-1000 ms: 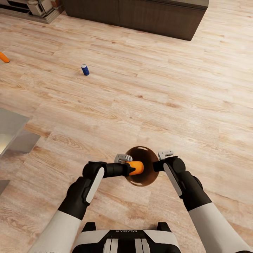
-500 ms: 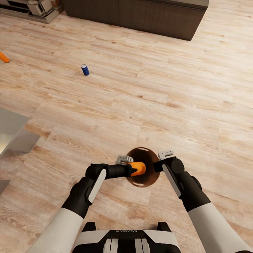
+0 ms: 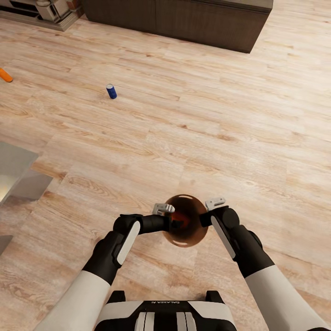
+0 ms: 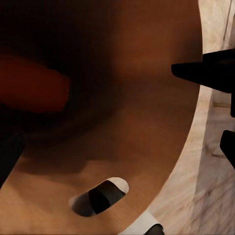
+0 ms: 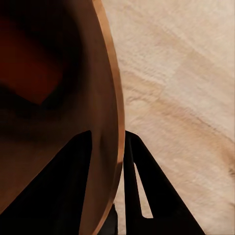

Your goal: Put the three can of soda from the living room inside the tash can in the kitchen.

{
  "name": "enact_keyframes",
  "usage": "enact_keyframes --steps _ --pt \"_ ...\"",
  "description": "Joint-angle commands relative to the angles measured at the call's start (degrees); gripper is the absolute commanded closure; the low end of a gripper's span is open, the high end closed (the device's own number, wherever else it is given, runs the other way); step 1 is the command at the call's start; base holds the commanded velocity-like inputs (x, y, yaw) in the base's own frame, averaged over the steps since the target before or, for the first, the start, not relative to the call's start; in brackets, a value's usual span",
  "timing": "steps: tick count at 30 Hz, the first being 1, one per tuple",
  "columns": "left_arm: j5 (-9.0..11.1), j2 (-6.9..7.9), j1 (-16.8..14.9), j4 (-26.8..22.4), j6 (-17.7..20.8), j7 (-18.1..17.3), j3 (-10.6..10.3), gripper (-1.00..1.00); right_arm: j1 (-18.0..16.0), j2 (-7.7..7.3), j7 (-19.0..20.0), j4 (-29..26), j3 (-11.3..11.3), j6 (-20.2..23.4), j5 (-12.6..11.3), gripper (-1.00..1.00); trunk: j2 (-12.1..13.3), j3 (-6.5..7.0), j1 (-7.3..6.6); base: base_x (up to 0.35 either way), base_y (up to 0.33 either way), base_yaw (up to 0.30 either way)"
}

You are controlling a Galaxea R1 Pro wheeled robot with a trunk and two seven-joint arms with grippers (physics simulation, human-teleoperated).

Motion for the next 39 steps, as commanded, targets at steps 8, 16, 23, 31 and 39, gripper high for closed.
enact_keyframes --steps 8,16,23,31,39 --pt "-1.98 0.06 0.00 0.00 -0.50 4.05 0.07 -1.00 -0.02 0.01 0.37 0.38 0.14 0.00 -3.77 1.00 0.00 0.00 0.00 0.000 0.000 0.000" --pt "-2.00 0.22 0.05 0.01 -0.50 4.08 0.01 -1.00 -0.02 -0.06 0.35 0.67 0.09 0.00 -3.77 1.00 0.00 0.00 0.00 0.000 0.000 0.000" --pt "-2.14 0.75 0.17 -1.44 -0.11 3.91 -0.07 -1.00 -0.01 -0.08 0.35 0.69 -0.09 0.00 -3.77 1.00 0.00 0.00 0.00 0.000 0.000 0.000" --pt "-2.16 1.26 0.47 -5.49 0.64 3.69 0.01 -1.00 0.03 -0.19 0.35 0.70 -0.37 0.00 -3.85 1.00 0.00 0.00 0.00 0.000 0.000 0.000" --pt "-1.86 1.60 0.70 -12.73 2.46 3.38 0.21 -1.00 0.07 -0.32 0.37 0.92 -0.73 0.00 -3.92 1.00 0.00 0.00 0.00 0.000 0.000 0.000"
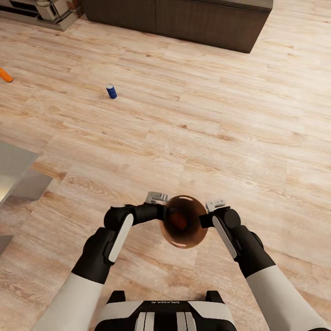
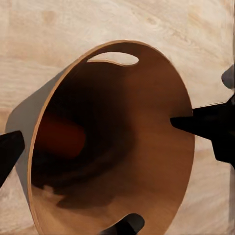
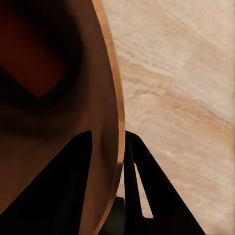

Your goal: Put the three can of soda from the living room inside the tash can in the kitchen.

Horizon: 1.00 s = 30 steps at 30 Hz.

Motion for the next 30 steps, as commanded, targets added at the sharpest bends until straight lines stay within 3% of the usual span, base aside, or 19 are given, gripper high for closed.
enact_keyframes --steps 1,7,10,12,15,17,19,20,23,24,25,30 --pt "-0.01 0.17 0.08 -0.55 0.15 -0.04 0.05 -1.00 0.01 0.01 0.20 0.00 0.00 0.00 -1.26 1.00 0.00 0.00 0.00 0.000 0.000 0.000" --pt "-0.22 1.84 0.58 -3.00 0.47 -0.13 0.24 -1.00 0.26 -0.32 0.36 0.03 -0.25 0.00 -1.60 1.00 0.00 0.00 0.00 0.000 0.000 0.000" --pt "-0.48 4.13 2.91 -2.99 -0.26 0.09 0.31 -1.00 0.42 -0.52 0.45 0.03 -1.11 0.00 -1.73 1.00 0.00 0.00 0.00 0.000 0.000 0.000" --pt "-0.53 6.19 4.94 -2.88 -2.55 0.16 0.36 -1.00 0.53 -0.54 0.35 -0.02 -2.83 0.00 -1.54 1.00 0.00 0.00 0.00 0.000 0.000 0.000" --pt "-0.50 9.95 8.12 -1.00 -9.46 0.06 0.45 -1.00 0.64 -0.58 0.28 -0.50 -5.07 0.00 -1.31 1.00 0.00 0.00 0.00 0.000 0.000 0.000" --pt "-0.39 11.30 9.17 1.63 -12.52 -0.03 0.51 -1.00 0.84 -0.60 0.22 -0.63 -5.94 0.00 -1.24 1.00 0.00 0.00 0.00 0.000 0.000 0.000" --pt "-0.36 11.99 9.67 4.43 -14.99 0.09 0.54 -1.00 1.80 -0.68 0.28 -0.69 -7.29 0.00 -1.25 1.00 0.00 0.00 0.00 0.000 0.000 0.000" --pt "-0.48 12.38 9.97 6.33 -17.42 0.31 0.56 -1.00 3.61 -0.75 0.52 -0.77 -9.03 -0.79 -1.30 1.00 0.00 0.00 0.00 0.000 0.000 0.000" --pt "-0.55 12.86 10.24 9.17 -21.43 0.62 0.60 -1.00 5.90 -0.95 0.82 -0.82 -10.62 -4.70 -1.28 1.00 0.00 0.00 0.00 0.000 0.000 0.000" --pt "-0.56 13.11 10.29 10.19 -22.76 0.69 0.61 -1.00 6.29 -1.02 0.86 -0.82 -10.85 -5.38 -1.27 1.00 0.00 0.00 0.00 0.000 0.000 0.000" --pt "-0.51 13.98 10.38 14.01 -27.27 1.12 0.66 -1.00 7.03 -1.34 0.95 -0.87 -11.33 -6.73 -1.22 1.00 0.00 0.00 0.00 0.000 0.000 0.000" --pt "-0.38 15.02 10.46 21.24 -35.43 3.41 1.67 -1.00 7.72 -2.84 1.04 -1.21 -11.73 -7.95 -1.15 1.00 0.00 0.00 0.00 0.000 0.000 0.000"
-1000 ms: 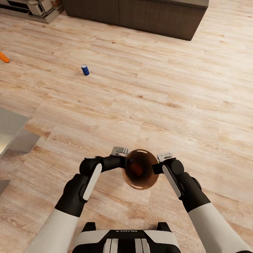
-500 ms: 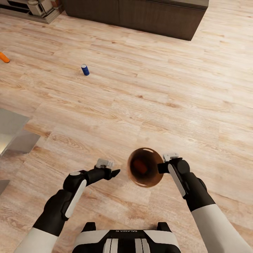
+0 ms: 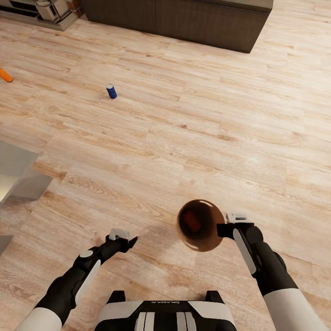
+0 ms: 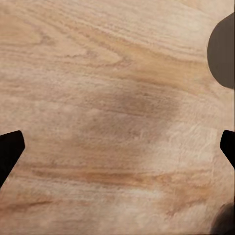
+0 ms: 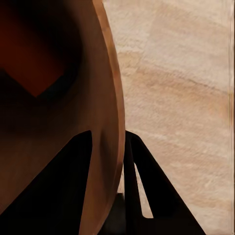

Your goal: Put the three can of soda from the living room inside the tash can in the kitchen.

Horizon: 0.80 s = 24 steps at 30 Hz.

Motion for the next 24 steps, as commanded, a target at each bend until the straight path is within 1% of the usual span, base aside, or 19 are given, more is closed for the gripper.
enact_keyframes --steps 1,3,5,7,8,10,11,13,16,19,21,24 --pt "0.05 0.06 0.00 0.36 -0.70 0.33 0.09 -1.00 0.04 -0.26 0.11 -0.06 0.01 -0.08 -0.26 1.00 0.00 0.00 0.00 0.000 0.000 0.000" --pt "0.13 0.36 0.04 1.06 -3.07 1.01 0.26 -1.00 0.11 -0.86 0.14 -0.75 0.00 -0.19 -0.24 1.00 0.00 0.00 0.00 0.000 0.000 0.000" --pt "0.28 1.08 0.07 1.53 -5.76 1.51 0.40 -1.00 0.52 -1.51 0.16 -1.78 -0.05 -0.26 -0.22 1.00 0.00 0.00 0.00 0.000 0.000 0.000" --pt "0.42 1.43 0.08 1.69 -6.78 1.70 0.48 -1.00 1.24 -1.86 0.17 -2.39 -0.08 -0.29 -0.24 1.00 0.00 0.00 0.00 0.000 0.000 0.000" --pt "0.46 1.51 0.09 1.74 -7.01 1.73 0.64 -1.00 1.42 -1.95 0.17 -2.63 -0.08 -0.29 -0.23 1.00 0.00 0.00 0.00 0.000 0.000 0.000" --pt "0.52 1.65 0.10 1.93 -7.45 1.72 2.16 -1.00 1.76 -2.13 0.19 -3.42 -0.11 -0.30 -0.21 1.00 0.00 0.00 0.00 0.000 0.000 0.000" --pt "0.49 1.71 0.10 2.03 -7.62 1.65 3.73 -1.00 1.92 -2.21 0.18 -4.01 -0.16 -0.30 -0.22 1.00 0.00 0.00 0.00 0.000 0.000 0.000" --pt "0.46 1.76 0.10 2.11 -7.73 1.46 5.59 -1.00 2.32 -2.29 0.21 -5.09 -0.22 -0.31 -0.27 1.00 0.00 0.00 0.00 0.000 0.000 0.000" --pt "0.52 1.79 0.12 2.15 -7.76 1.30 6.86 -1.00 3.05 -2.31 0.24 -6.46 -0.25 -0.31 -0.45 1.00 0.00 0.00 0.00 0.000 0.000 0.000" --pt "0.56 1.80 0.43 2.13 -7.79 1.29 7.31 -1.00 3.41 -2.34 0.26 -7.28 -0.27 -0.31 -0.56 1.00 0.00 0.00 0.00 0.000 0.000 0.000" --pt "0.61 1.79 1.67 2.10 -7.82 1.49 7.64 -1.00 3.66 -2.31 0.26 -7.97 -0.24 -0.31 -0.67 1.00 0.00 0.00 0.00 0.000 0.000 0.000" --pt "0.65 1.75 2.46 1.99 -7.88 1.65 7.78 -1.00 4.14 -2.29 0.26 -9.01 -0.21 -0.31 -0.79 1.00 0.00 0.00 0.00 0.000 0.000 0.000"
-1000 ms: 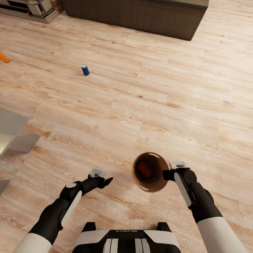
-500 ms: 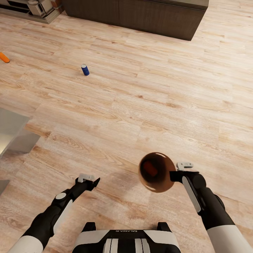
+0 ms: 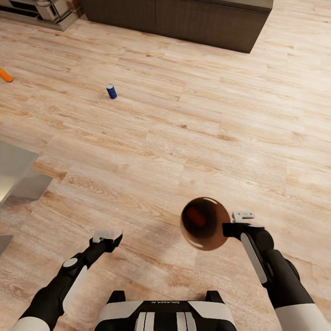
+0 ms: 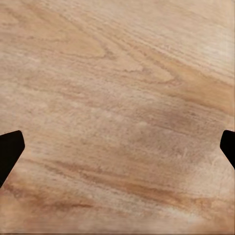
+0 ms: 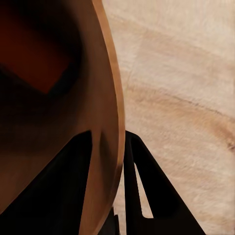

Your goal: Put the three can of soda from the living room inside the tash can in the kitchen.

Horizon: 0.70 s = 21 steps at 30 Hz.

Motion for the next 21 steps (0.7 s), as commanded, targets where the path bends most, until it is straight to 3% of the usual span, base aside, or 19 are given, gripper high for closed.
enact_keyframes --steps 1,12,21 --pt "0.01 -0.01 0.11 0.03 -0.01 0.03 0.02 -1.00 0.26 0.02 0.12 -0.34 0.03 -0.08 -0.64 1.00 0.00 0.00 0.00 0.000 0.000 0.000" --pt "-0.10 -0.51 0.54 0.58 -0.24 0.38 0.11 -1.00 1.65 0.44 0.12 -2.21 0.30 -0.03 -0.89 1.00 0.00 0.00 0.00 0.000 0.000 0.000" --pt "-0.14 -0.63 0.54 3.57 -2.86 0.81 0.26 -1.00 1.67 0.66 0.12 -2.24 0.39 0.01 -0.90 1.00 0.00 0.00 0.00 0.000 0.000 0.000"
